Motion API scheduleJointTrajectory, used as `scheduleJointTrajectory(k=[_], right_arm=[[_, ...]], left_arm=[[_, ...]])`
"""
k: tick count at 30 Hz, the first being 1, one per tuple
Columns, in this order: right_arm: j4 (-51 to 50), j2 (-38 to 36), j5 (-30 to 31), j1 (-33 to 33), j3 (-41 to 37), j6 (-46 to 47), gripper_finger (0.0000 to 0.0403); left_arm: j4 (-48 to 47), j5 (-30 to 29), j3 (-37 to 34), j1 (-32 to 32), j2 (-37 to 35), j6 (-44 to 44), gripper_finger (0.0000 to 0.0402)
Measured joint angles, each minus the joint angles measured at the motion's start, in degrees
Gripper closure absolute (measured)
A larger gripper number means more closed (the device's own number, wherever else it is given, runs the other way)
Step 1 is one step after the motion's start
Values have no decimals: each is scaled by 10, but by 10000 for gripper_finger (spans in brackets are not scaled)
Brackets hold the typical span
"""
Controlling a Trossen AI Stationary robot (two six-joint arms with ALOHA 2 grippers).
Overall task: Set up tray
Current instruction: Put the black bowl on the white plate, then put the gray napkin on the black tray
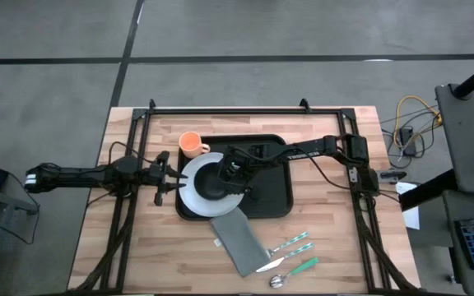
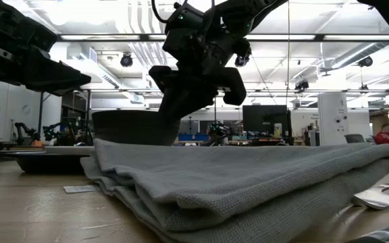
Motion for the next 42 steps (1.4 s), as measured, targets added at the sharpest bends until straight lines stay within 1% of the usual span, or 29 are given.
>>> scheduleJointTrajectory(k=[8,17,27,32,42], right_arm=[[-4,0,43,0,3,15,283],[-14,0,43,7,9,15,268],[-22,-12,43,15,9,19,275],[-30,-13,44,18,9,19,270],[-30,-14,59,25,9,20,276]], left_arm=[[0,0,0,0,0,0,297],[0,0,0,0,0,0,297],[0,0,0,0,3,0,297],[0,0,0,0,4,0,297],[0,0,0,0,6,0,297]])
